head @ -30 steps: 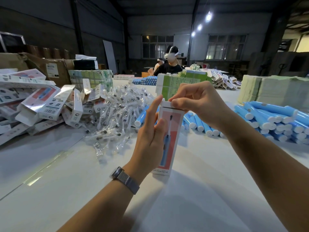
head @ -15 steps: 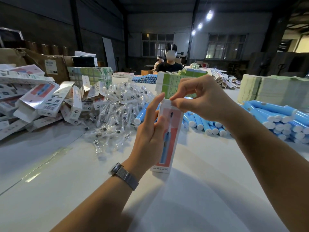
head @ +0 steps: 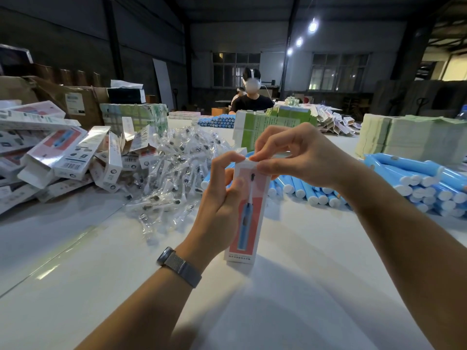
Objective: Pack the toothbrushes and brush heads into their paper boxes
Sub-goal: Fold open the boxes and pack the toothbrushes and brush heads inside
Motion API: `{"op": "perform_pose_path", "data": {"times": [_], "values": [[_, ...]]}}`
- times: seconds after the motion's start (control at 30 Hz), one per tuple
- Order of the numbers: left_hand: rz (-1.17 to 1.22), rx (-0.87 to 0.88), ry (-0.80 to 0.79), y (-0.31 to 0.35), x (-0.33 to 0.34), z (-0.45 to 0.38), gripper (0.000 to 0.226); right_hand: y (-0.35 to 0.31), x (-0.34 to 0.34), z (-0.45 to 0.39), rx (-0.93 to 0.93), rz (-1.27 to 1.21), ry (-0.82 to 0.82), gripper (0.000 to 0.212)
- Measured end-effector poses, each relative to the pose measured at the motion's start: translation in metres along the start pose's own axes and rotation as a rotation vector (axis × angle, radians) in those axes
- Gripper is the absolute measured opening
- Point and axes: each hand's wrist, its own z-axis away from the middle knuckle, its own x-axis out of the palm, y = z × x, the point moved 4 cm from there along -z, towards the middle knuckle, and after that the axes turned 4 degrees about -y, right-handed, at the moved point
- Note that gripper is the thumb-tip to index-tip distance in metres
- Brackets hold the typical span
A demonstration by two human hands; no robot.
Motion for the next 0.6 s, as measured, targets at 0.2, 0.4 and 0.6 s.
{"op": "perform_pose_path", "data": {"times": [0.2, 0.4, 0.6], "values": [[-0.04, 0.014, 0.031, 0.001, -0.002, 0.003, 0.031, -0.002, 0.003, -0.004, -0.022, 0.137, -0.019, 0.01], [-0.059, -0.023, 0.074, -0.005, -0.002, 0.003, 0.034, 0.014, 0.011, -0.006, 0.049, 0.273, 0.285, 0.011], [0.006, -0.067, -0.042, -0.01, 0.007, 0.006, 0.074, 0.022, 0.027, 0.007, 0.267, 0.257, 0.325, 0.043]]}}
